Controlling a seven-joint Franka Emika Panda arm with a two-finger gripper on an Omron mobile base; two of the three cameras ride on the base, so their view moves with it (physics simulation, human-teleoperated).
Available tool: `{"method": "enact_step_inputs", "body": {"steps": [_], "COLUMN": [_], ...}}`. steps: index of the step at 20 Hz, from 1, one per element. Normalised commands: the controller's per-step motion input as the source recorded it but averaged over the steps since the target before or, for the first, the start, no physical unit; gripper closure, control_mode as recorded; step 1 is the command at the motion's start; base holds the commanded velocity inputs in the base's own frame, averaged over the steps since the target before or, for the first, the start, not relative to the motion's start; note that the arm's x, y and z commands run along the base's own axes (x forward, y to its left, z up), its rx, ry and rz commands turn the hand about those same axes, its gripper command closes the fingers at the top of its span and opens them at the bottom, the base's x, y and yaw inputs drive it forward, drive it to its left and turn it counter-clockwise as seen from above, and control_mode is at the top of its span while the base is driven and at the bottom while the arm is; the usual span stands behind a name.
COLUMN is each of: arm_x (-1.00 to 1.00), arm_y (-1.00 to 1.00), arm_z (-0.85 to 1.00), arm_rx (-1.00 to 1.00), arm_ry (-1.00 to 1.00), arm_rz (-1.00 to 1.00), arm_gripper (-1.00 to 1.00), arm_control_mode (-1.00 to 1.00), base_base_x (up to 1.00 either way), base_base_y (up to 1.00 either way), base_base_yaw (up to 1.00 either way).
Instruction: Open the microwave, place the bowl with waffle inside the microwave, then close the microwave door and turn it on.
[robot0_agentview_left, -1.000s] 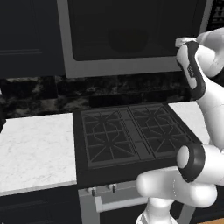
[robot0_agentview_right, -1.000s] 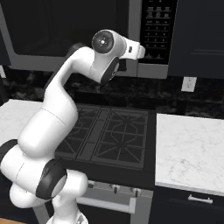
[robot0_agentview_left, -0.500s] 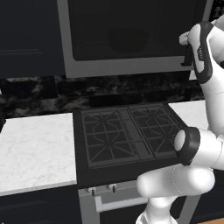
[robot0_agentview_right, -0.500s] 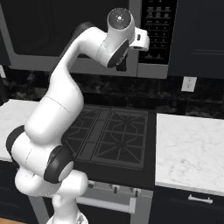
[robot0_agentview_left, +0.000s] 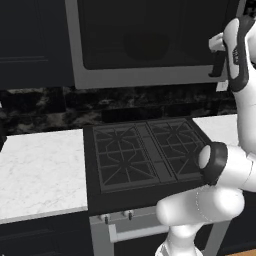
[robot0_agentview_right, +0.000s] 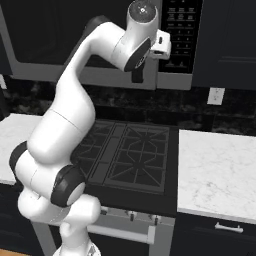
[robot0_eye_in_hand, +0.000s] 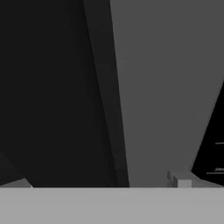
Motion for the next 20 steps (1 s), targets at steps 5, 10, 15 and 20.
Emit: {"method": "enact_step_inputs", "body": {"steps": [5, 10, 15, 20], "arm_x": [-0.40, 0.30, 0.69, 0.39], "arm_y": [0.05, 0.27, 0.00, 0.00], "arm_z": [-0.08, -0.07, -0.01, 0.00], "arm_rx": [0.01, 0.00, -0.07, -0.07], "arm_ry": [-0.25, -0.14, -0.03, 0.00], "arm_rz": [-0.07, -0.02, 0.00, 0.00], "arm_gripper": [-1.00, -1.00, -1.00, -1.00], "arm_control_mode": [-1.00, -1.00, -1.00, -1.00], "base_base_x": [0.00, 0.00, 0.00, 0.00], "base_base_y": [0.00, 0.00, 0.00, 0.00], "base_base_yaw": [0.00, 0.00, 0.00, 0.00]}}
